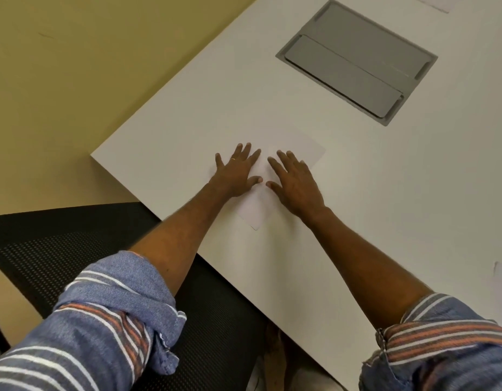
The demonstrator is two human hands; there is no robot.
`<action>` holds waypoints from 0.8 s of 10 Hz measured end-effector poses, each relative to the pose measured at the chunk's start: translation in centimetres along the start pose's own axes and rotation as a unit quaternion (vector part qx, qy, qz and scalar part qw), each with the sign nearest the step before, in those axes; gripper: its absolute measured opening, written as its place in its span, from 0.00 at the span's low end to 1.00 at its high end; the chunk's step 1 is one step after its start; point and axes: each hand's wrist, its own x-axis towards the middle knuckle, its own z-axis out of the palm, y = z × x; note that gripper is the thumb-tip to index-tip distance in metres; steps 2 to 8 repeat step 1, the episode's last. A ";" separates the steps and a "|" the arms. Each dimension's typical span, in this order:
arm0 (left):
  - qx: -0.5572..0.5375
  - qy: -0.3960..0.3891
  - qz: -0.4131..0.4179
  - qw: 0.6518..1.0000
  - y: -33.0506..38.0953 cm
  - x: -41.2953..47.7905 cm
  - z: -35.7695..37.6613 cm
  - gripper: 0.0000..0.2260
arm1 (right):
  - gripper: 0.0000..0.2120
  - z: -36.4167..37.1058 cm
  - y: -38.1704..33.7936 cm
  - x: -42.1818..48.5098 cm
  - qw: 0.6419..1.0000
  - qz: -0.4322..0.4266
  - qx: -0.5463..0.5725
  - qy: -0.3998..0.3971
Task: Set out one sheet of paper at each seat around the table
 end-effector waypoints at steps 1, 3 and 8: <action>0.035 0.037 -0.008 0.999 0.6 -1.1 -0.4 0.33 | 0.31 -0.7 0.1 -1.0 1.000 0.009 -0.005 0.006; 0.035 0.037 -0.008 0.999 0.6 -1.1 -0.4 0.33 | 0.31 -0.7 0.1 -1.0 1.000 0.009 -0.005 0.006; 0.035 0.037 -0.008 0.999 0.6 -1.1 -0.4 0.33 | 0.31 -0.7 0.1 -1.0 1.000 0.009 -0.005 0.006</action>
